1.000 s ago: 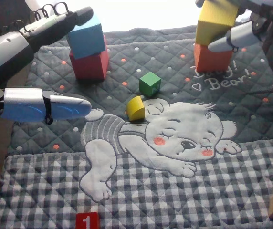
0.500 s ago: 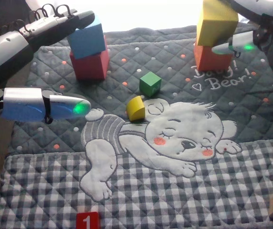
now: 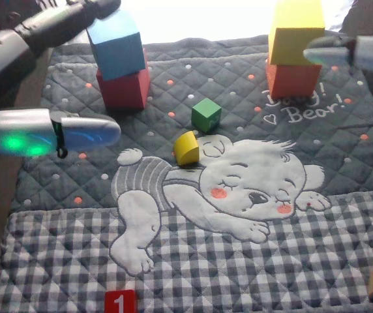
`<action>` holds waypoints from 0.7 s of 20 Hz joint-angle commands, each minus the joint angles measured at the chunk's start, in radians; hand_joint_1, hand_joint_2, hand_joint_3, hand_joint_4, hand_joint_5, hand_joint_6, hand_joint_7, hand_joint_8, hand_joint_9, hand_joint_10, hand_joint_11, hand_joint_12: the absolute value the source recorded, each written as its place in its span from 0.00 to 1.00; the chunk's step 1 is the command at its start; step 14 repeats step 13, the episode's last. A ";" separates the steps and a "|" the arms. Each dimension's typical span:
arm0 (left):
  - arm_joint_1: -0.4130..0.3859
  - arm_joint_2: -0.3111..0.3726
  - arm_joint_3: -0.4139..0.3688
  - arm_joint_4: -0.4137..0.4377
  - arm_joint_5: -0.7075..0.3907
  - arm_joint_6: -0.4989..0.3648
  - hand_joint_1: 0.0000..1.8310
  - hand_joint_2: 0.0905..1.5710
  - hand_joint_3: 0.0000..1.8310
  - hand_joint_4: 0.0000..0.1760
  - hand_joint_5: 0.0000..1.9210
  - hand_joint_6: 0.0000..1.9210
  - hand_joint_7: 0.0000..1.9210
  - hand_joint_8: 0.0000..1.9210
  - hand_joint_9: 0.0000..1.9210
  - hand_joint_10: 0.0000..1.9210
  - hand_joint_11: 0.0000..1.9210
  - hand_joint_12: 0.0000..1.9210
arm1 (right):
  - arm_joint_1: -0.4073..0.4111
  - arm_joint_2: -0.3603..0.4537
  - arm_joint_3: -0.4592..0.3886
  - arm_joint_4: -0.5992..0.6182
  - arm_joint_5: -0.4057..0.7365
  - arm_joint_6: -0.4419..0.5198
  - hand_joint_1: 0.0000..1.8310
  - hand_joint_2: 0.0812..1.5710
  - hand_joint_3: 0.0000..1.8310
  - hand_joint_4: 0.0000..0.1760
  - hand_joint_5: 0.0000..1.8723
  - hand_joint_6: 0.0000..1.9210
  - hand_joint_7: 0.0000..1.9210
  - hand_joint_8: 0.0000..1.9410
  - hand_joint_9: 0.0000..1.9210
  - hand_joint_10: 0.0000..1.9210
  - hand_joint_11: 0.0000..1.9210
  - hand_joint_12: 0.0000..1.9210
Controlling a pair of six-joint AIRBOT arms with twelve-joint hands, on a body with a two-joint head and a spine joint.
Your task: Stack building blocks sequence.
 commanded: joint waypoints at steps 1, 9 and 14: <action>0.007 0.011 -0.012 -0.012 -0.201 0.002 0.41 0.57 0.00 0.98 0.00 0.00 0.00 0.00 0.00 0.00 0.00 0.00 | -0.022 0.022 -0.019 0.046 0.248 -0.015 0.51 0.54 0.00 1.00 0.00 0.00 0.00 0.00 0.00 0.00 0.00 0.31; 0.221 0.040 -0.117 -0.163 -0.525 0.031 0.26 0.66 0.00 0.78 0.00 0.00 0.00 0.00 0.00 0.00 0.00 0.04 | -0.353 0.119 -0.195 0.155 0.480 -0.053 0.57 0.54 0.00 0.99 0.00 0.00 0.00 0.00 0.01 0.00 0.00 0.00; 0.209 0.037 -0.097 -0.194 -0.542 -0.020 0.19 0.73 0.01 0.33 0.00 0.00 0.00 0.00 0.00 0.00 0.00 0.00 | -0.393 0.132 -0.213 0.191 0.507 -0.049 0.46 0.64 0.01 0.93 0.00 0.00 0.00 0.00 0.02 0.00 0.04 0.02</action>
